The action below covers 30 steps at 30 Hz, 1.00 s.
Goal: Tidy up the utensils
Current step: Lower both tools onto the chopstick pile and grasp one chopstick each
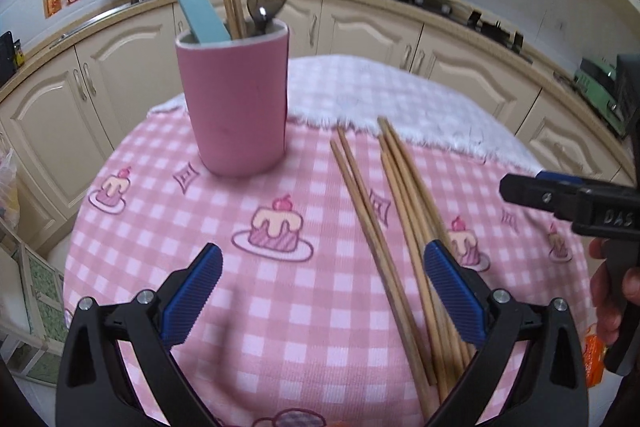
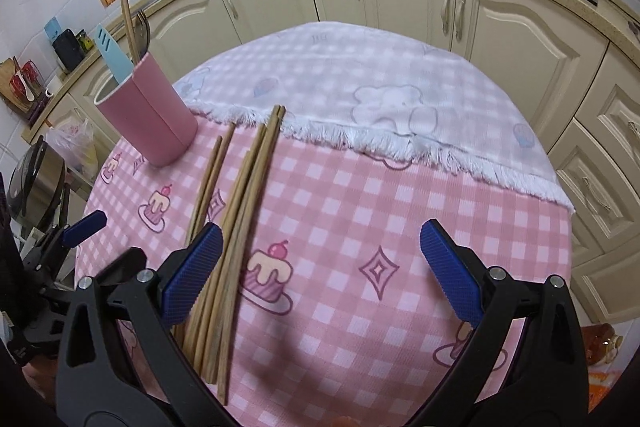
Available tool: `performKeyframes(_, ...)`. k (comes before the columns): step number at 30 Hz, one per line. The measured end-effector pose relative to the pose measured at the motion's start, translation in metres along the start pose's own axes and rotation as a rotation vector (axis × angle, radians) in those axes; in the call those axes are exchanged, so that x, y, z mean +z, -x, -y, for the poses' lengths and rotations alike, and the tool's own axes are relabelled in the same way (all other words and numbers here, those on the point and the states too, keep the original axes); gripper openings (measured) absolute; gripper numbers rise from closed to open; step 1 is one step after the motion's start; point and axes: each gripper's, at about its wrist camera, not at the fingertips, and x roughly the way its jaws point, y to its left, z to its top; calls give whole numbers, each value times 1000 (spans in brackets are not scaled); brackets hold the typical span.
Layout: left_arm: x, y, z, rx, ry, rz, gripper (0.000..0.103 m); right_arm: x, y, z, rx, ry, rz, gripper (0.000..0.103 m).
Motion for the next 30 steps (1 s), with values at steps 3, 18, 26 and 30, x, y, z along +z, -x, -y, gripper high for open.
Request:
performKeyframes(3, -4, -9, 3, 19, -17, -28, 99, -3, -5, -3, -5, 13, -14, 97)
performKeyframes(18, -6, -34, 8, 85, -28, -80, 99, -8, -22, -11, -33, 63, -53, 97)
performKeyframes(26, -4, -37, 5, 96, -29, -80, 98, -11, -28, -19, -54, 94, -60, 97)
performKeyframes(30, -4, -35, 4, 83, -33, -86, 96, -14, -36, -30, -73, 143, -72, 97)
